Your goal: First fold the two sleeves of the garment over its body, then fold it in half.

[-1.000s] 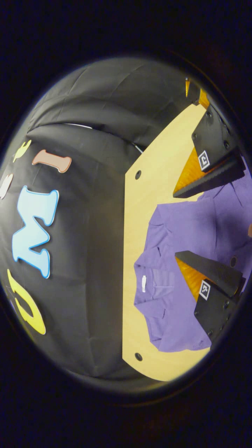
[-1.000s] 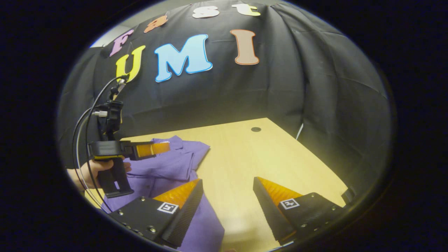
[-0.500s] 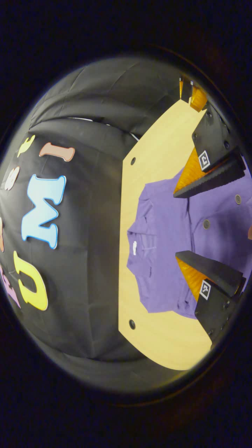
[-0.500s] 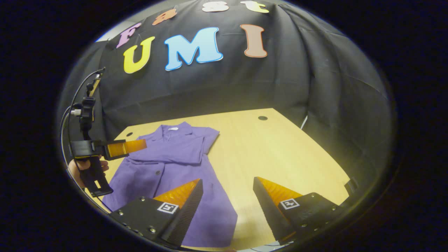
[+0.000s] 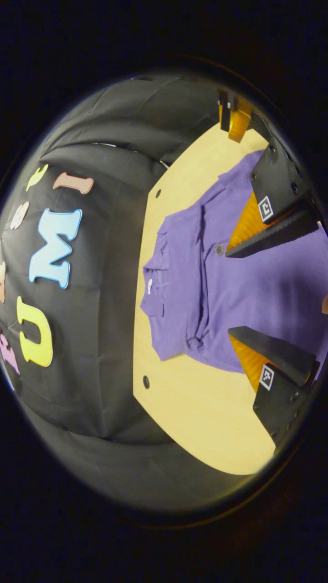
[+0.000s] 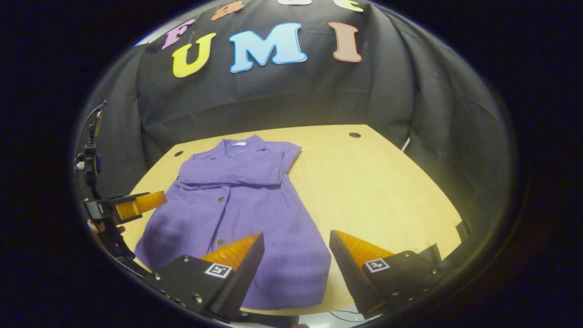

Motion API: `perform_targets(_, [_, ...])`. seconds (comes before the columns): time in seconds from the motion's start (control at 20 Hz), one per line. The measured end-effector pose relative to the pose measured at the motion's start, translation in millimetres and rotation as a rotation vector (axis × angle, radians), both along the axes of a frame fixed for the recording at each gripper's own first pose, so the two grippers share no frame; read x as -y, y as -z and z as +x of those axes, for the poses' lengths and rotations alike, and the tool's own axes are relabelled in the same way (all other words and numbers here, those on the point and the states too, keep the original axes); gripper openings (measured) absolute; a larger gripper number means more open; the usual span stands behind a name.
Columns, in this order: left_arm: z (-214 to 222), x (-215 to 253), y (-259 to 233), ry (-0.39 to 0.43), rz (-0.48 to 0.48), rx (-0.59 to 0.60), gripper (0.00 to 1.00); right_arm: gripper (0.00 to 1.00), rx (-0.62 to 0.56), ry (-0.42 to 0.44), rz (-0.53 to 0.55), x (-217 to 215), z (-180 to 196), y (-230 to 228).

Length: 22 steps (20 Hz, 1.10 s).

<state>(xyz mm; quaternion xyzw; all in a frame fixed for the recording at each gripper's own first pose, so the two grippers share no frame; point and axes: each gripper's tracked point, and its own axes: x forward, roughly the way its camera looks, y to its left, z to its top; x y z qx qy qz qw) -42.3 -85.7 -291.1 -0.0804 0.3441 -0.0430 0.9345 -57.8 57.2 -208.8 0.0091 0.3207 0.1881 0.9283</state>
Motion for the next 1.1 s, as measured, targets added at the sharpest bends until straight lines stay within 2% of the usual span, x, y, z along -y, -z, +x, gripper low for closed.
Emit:
perform_targets(0.1, [-25,-10,4,0.002,-0.006,-0.017,0.94,0.9,-0.024,0.016,-0.011,3,-7,8])
perform_targets(0.3, [-67,-35,19,-0.002,0.013,-0.042,0.98,0.9,-0.065,0.038,-0.045,11,-22,25])
perform_targets(0.7, [-144,-70,52,0.016,0.036,-0.134,0.95,0.9,-0.176,0.102,-0.055,30,-48,65])
perform_targets(0.75, [-150,-73,54,0.016,0.034,-0.14,0.98,0.9,-0.188,0.104,-0.057,31,-50,68])
perform_targets(0.95, [-168,-82,65,0.004,0.036,-0.159,0.94,0.9,-0.215,0.088,-0.066,25,-55,81])
perform_targets(1.1, [-163,-79,73,0.001,0.038,-0.163,0.94,0.9,-0.227,0.068,-0.079,18,-58,87])
